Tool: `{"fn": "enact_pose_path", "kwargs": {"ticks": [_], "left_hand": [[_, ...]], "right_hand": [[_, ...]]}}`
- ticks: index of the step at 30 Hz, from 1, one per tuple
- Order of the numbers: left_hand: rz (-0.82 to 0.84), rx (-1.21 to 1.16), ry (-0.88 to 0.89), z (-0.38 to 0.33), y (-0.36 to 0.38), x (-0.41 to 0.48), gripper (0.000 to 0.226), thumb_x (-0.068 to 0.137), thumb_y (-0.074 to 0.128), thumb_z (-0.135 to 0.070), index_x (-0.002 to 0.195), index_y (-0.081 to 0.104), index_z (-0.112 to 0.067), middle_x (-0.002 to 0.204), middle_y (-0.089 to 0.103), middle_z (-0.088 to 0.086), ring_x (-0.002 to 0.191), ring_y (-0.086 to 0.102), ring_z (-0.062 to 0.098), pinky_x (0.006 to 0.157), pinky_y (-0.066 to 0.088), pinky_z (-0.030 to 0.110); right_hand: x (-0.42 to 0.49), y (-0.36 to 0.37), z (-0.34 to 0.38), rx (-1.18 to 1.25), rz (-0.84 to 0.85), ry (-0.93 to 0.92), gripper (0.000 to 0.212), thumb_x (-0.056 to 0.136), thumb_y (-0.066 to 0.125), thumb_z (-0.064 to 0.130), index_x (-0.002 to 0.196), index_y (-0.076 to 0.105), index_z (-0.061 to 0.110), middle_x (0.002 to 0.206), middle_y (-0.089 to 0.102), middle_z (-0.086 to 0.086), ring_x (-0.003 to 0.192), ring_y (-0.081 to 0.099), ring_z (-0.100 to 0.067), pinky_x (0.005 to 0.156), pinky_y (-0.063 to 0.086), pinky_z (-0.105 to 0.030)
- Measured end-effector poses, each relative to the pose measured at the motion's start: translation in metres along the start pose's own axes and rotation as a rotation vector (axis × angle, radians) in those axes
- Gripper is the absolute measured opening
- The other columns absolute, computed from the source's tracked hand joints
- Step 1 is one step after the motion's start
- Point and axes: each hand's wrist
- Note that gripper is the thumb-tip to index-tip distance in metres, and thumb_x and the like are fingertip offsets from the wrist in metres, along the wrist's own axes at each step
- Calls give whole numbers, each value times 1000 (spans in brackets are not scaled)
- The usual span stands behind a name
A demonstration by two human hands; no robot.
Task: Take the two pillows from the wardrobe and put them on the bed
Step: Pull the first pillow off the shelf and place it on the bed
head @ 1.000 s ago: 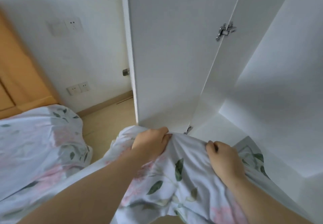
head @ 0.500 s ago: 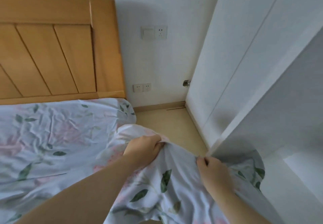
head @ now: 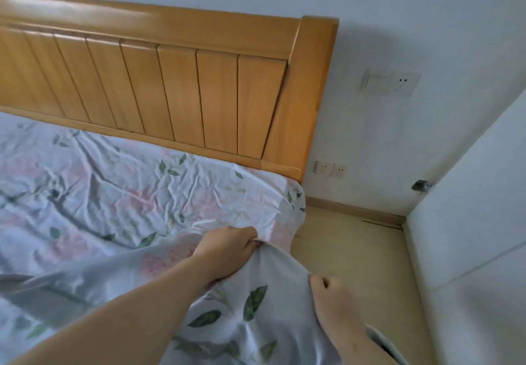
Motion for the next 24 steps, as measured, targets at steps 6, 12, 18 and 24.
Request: {"fn": "enact_pose_path", "kwargs": {"ticks": [6,12,18,24], "left_hand": [[-115,-33,-178,35,-25,12,30,98,33,-38,107,55,-21,112,65,5,100,59,27,81,45,35],[-228,-17,-274,73,-35,32,27,97,33,-35,100,55,-20,109,66,3,98,59,27,75,44,34],[-328,-103,-348,135,-54,71,31,98,33,-35,102,58,-17,105,66,3,96,60,25,75,44,31],[-360,-71,-402,180,-73,102,30,97,34,-35,97,57,-16,100,67,4,90,59,25,75,47,34]], "right_hand": [[52,11,52,-93,108,-160,39,91,40,36,58,52,18,88,68,-13,88,60,-31,72,41,-34],[101,31,102,-172,137,-287,44,94,40,32,53,49,18,64,55,-3,74,55,-26,66,39,-33],[153,68,168,-201,141,-350,46,95,37,34,56,50,13,60,52,-3,63,49,-16,54,33,-28],[188,93,217,-212,157,-364,45,95,38,30,55,44,9,55,47,-1,55,41,-14,50,27,-26]]}}
Point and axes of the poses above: each hand's wrist, its own x-axis towards the middle knuckle, its own y-axis out of the palm, z = x × y
